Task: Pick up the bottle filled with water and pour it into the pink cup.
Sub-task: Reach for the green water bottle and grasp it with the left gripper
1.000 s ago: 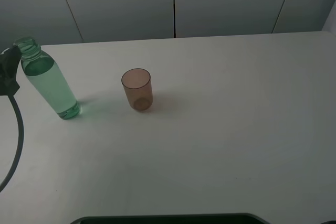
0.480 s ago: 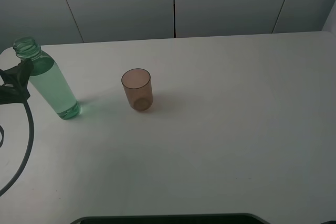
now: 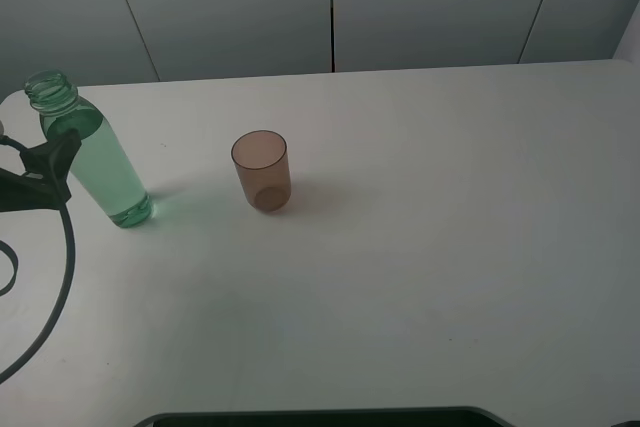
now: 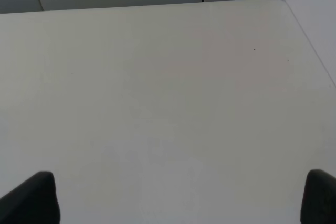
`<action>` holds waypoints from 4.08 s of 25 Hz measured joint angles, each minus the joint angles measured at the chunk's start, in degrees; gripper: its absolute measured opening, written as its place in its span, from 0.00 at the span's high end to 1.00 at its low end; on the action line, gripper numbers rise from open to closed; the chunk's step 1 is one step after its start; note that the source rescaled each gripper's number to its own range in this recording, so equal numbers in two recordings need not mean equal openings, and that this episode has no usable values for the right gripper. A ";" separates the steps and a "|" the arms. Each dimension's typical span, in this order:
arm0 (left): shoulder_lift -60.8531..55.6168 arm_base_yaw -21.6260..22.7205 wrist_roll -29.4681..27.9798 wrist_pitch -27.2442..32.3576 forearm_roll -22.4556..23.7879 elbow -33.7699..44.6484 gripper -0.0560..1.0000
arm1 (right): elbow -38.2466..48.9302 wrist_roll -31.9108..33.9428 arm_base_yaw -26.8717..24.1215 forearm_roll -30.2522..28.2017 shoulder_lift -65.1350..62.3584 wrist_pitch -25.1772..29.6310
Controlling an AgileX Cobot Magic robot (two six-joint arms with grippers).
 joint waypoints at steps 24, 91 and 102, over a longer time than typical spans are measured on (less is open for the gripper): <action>5.29 0.00 0.11 -0.09 1.12 -2.31 0.03 | 0.00 0.11 0.00 0.00 0.00 0.00; 20.43 0.00 -4.44 0.60 7.83 -13.43 0.03 | 0.00 0.22 0.00 0.00 0.00 0.00; 22.11 0.00 -4.21 0.14 11.62 -17.39 0.10 | 0.00 0.22 0.00 0.00 0.00 0.00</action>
